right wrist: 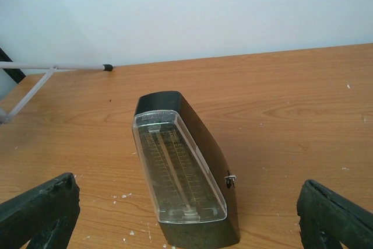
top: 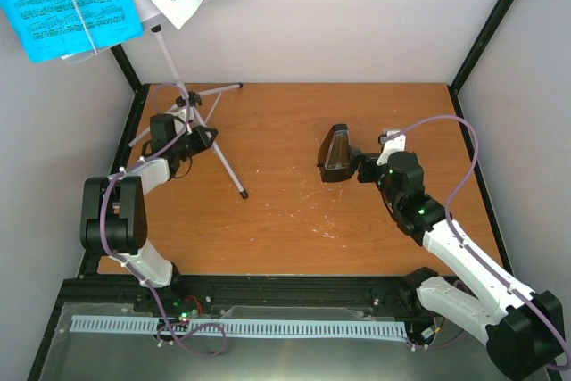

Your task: Pack up the instrument practice props

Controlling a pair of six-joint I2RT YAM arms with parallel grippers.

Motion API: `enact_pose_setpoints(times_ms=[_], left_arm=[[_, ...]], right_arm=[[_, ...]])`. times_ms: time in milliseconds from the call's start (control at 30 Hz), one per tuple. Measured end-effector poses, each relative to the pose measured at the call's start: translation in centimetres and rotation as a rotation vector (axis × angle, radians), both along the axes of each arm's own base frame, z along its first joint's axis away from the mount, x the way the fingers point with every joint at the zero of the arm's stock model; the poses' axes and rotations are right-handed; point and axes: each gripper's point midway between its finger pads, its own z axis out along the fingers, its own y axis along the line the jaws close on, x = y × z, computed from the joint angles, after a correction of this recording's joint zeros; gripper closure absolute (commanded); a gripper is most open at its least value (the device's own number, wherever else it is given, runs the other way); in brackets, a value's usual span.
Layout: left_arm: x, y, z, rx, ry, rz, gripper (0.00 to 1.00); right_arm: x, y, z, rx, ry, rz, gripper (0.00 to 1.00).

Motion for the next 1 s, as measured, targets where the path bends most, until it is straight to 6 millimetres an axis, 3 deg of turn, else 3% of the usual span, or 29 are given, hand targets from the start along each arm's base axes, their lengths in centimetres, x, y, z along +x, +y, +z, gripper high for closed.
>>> enact_pose_setpoints(times_ms=[233, 633, 700, 833, 900, 1000], left_arm=[[-1.1, -0.3, -0.1, 0.009, 0.003, -0.010, 1.00], [-4.6, -1.5, -0.1, 0.052, -0.017, -0.022, 1.00], [-5.7, -3.0, 0.1, 0.053, -0.034, -0.075, 1.00], [-9.7, -9.5, 0.2, 0.011, -0.057, -0.345, 0.98], [-11.3, -11.5, 0.5, 0.000, -0.082, -0.459, 0.90], [-12.5, -12.7, 1.1, -0.004, -0.122, -0.548, 0.74]], right_arm=[[-0.9, -0.5, 0.7, 0.026, -0.012, -0.008, 0.00], [-4.1, -2.4, -0.3, 0.076, 0.010, -0.044, 0.00], [-4.7, -2.8, -0.4, 0.082, 0.010, -0.053, 0.00], [-5.4, -3.3, -0.7, 0.088, 0.018, -0.064, 0.00], [-5.8, -3.5, -0.9, 0.087, 0.027, -0.066, 0.00], [-5.9, -3.5, -1.0, 0.088, 0.032, -0.064, 0.00]])
